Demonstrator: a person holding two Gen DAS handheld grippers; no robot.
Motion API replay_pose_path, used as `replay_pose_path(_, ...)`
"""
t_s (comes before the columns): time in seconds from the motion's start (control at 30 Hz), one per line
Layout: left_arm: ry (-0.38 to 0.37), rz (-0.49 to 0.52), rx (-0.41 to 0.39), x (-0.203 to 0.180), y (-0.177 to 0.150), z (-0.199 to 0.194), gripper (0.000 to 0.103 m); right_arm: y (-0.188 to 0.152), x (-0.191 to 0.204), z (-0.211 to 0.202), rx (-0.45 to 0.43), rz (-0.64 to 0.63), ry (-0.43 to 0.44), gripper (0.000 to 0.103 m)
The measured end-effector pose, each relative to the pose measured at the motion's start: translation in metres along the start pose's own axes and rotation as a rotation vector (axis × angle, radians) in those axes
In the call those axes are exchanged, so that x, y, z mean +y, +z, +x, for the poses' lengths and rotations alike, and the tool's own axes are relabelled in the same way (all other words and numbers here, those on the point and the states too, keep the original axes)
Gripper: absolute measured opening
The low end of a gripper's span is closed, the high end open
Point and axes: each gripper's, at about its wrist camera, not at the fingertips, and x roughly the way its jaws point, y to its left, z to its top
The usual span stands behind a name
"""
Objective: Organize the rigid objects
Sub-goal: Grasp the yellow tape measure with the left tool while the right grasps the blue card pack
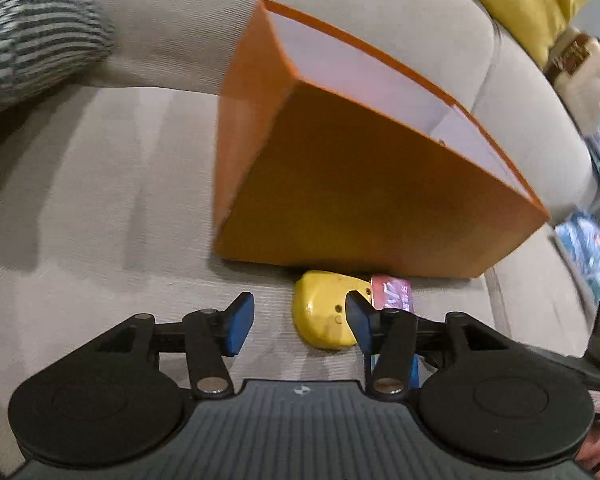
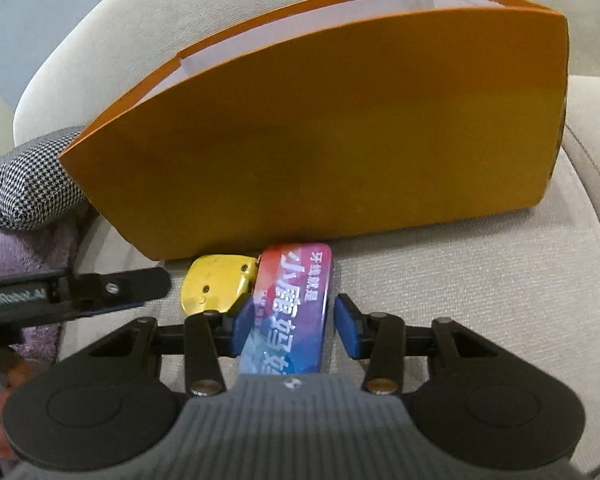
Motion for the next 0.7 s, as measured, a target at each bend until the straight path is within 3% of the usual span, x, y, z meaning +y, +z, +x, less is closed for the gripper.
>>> replay_pose_path(0.17, 0.009, 0.027, 0.019, -0.005, 0.001, 0.018, 0.062, -0.001, -0.009, 0.001, 0.005, 0.022, 0.029, 0.04)
replay_pose_path(0.27, 0.002, 0.054, 0.041, -0.009, 0.003, 0.025, 0.07, -0.001, -0.014, 0.003, 0.01, 0.027, 0.041, 0.041)
replay_pose_path(0.4, -0.025, 0.049, 0.059, -0.007, 0.003, 0.03, 0.067, 0.0, -0.019, 0.005, 0.005, 0.035, 0.062, 0.041)
replay_pose_path(0.7, -0.012, 0.101, 0.028, -0.021, -0.002, 0.024, 0.06, -0.001, -0.026, -0.007, -0.052, 0.093, 0.083, 0.023)
